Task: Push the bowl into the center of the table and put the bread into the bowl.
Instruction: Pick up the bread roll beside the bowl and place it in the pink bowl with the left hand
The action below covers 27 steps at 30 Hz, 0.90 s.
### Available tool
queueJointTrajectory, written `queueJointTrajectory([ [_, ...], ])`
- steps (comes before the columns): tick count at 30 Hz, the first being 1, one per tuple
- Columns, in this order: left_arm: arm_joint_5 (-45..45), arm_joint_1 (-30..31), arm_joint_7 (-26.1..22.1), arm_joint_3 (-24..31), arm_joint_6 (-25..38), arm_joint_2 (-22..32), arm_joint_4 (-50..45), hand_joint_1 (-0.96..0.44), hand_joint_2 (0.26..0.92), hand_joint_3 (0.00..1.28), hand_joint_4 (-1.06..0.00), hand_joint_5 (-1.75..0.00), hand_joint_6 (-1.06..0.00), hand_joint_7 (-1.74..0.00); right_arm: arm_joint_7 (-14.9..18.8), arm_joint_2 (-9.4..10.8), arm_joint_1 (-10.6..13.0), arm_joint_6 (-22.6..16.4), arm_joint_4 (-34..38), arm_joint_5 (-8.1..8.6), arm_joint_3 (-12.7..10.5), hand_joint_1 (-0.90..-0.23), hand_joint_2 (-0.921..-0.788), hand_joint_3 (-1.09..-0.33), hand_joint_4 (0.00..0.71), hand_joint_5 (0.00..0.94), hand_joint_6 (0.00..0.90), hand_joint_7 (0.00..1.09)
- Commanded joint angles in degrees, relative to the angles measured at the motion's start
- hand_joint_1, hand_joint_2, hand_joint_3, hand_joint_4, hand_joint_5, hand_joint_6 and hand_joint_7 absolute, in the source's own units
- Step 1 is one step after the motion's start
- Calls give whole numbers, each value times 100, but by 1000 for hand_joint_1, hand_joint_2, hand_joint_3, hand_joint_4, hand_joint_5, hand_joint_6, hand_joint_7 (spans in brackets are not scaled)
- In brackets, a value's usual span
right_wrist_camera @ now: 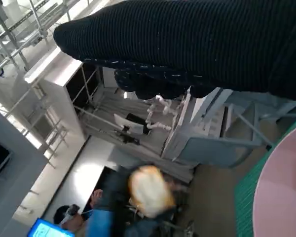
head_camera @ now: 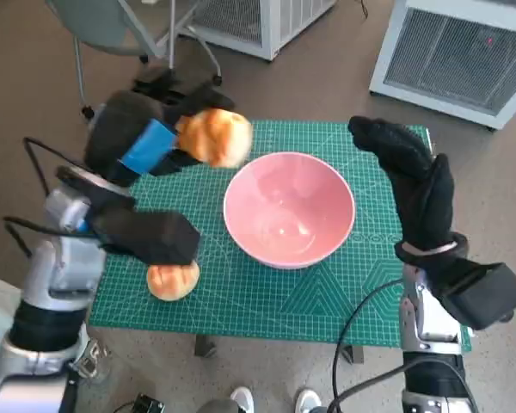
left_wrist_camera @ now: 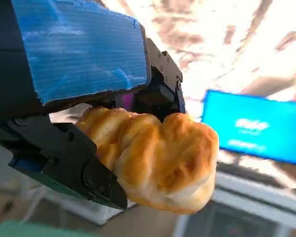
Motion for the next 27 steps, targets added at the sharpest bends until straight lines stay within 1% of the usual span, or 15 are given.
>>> queueJointTrajectory([
  [1, 77, -114, -188, -313, -39, -299, -114, 0, 908, 17, -813, -1121, -689, -1008, 34, 18, 129, 79, 47, 22, 19, -698, -921, -766, 211, 5, -1, 565],
  [5, 333, -184, -290, -788, -179, -565, 124, 1, 914, 17, -806, -1103, -664, -1058, 16, 3, 186, 62, -2, 15, 6, -697, -921, -767, 211, 4, -1, 564],
  [9, 531, -224, -303, -1056, -374, -673, 422, 1, 918, 16, -802, -1094, -647, -1088, 14, -7, 215, 66, -21, 22, -6, -691, -921, -769, 210, 4, -1, 563],
  [13, 689, -369, -305, -1282, -585, -770, 900, 1, 920, 35, -772, -1115, -625, -1125, 10, -16, 241, 63, -43, 27, -19, -689, -921, -770, 210, 3, -1, 562],
  [21, 776, -575, -383, -1518, -671, -986, 1697, 1, 919, 46, -750, -1169, -632, -1088, -57, -12, 331, 60, -182, -22, -34, -683, -921, -779, 209, 3, -1, 563],
  [27, 640, -524, -559, -1515, -640, -1055, 1878, 2, 919, 47, -742, -1197, -638, -1062, -77, -26, 377, 75, -252, -12, -57, -685, -921, -783, 208, 2, -1, 560],
])
